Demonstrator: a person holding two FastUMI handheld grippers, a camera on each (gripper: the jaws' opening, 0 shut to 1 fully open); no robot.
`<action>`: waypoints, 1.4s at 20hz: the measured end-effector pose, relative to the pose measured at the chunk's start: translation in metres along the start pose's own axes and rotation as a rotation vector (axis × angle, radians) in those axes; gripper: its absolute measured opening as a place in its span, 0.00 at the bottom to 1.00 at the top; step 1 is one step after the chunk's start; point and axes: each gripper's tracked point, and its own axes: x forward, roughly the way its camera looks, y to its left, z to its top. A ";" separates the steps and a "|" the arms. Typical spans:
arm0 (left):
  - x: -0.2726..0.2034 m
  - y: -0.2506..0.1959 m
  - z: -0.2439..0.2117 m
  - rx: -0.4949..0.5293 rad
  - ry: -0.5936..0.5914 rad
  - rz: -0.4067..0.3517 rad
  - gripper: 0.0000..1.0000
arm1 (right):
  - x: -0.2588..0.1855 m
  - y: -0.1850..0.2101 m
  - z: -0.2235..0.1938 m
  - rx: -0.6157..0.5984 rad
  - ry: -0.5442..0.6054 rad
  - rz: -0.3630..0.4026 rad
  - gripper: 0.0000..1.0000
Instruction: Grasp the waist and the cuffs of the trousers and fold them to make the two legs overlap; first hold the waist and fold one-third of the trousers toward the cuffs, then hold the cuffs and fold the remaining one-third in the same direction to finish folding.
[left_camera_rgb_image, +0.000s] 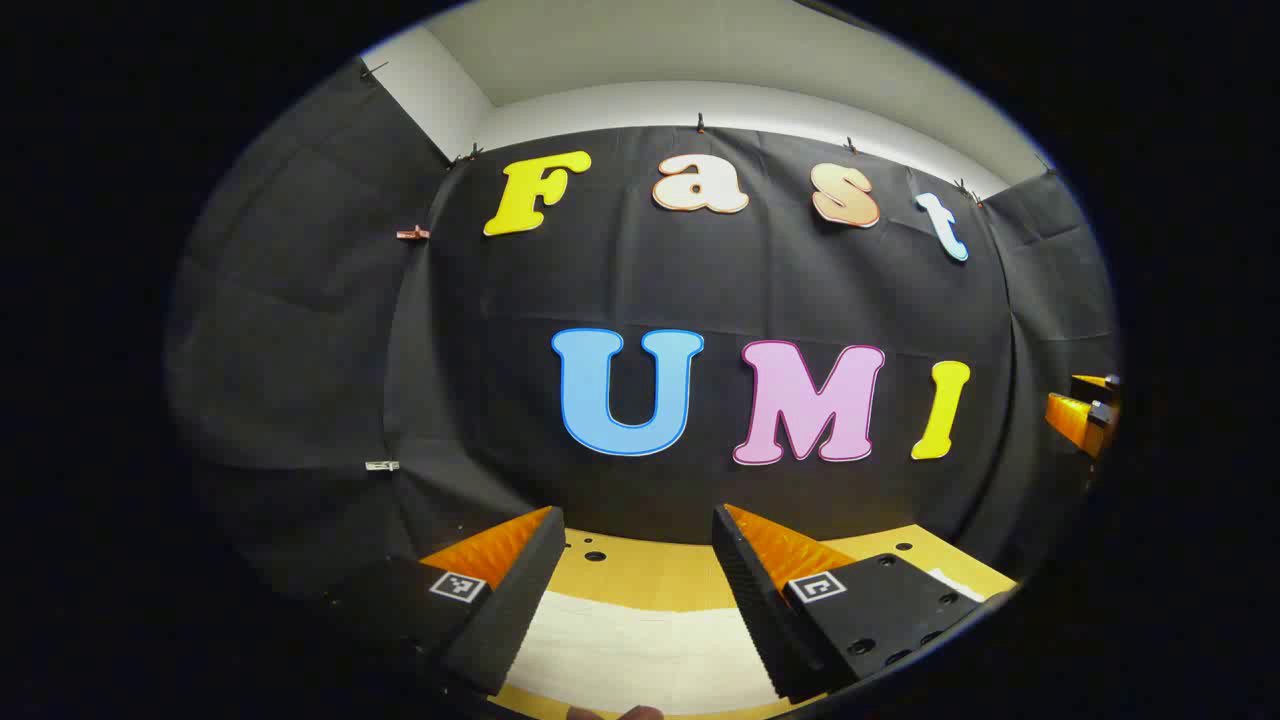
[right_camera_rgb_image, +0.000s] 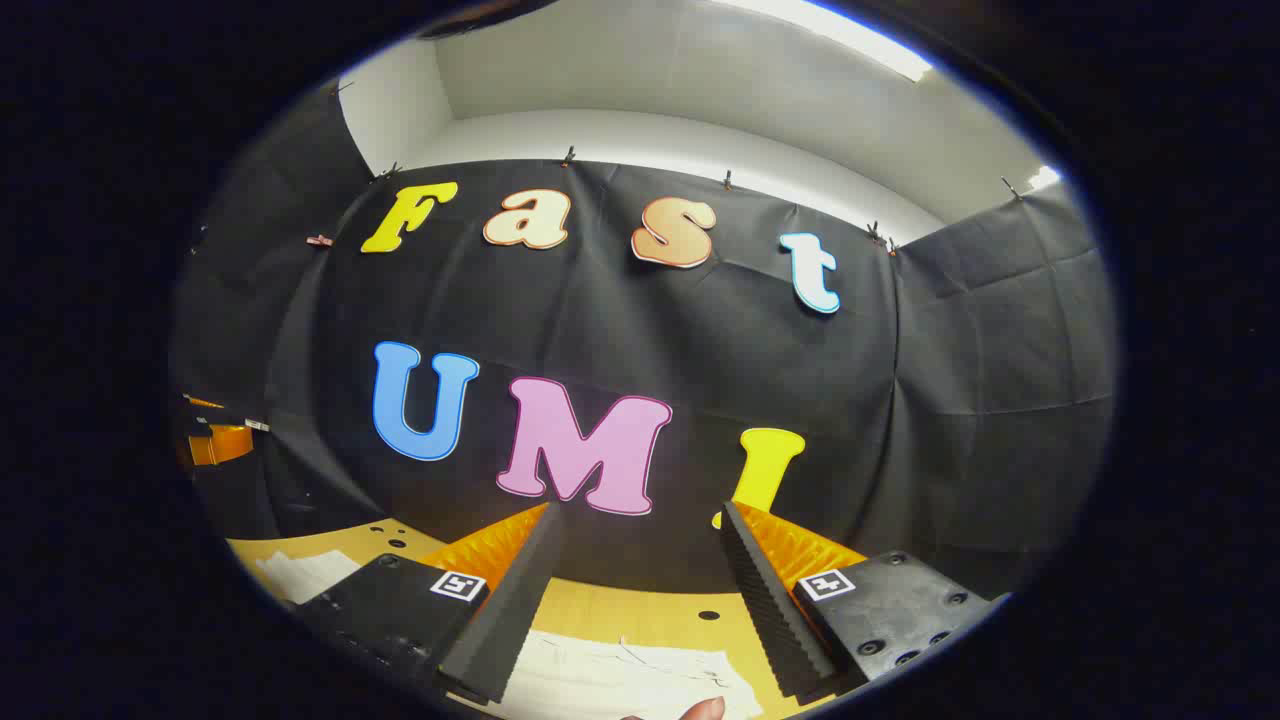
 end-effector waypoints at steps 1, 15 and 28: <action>0.001 0.001 -0.001 0.008 -0.001 -0.001 0.94 | 0.000 0.001 -0.001 -0.006 0.000 0.001 0.96; 0.004 -0.001 -0.003 0.069 -0.001 -0.067 0.94 | -0.003 0.020 -0.003 -0.045 0.000 0.019 0.97; -0.008 0.088 -0.191 0.778 0.279 -0.324 0.97 | -0.051 -0.044 -0.119 -0.453 0.235 0.007 0.97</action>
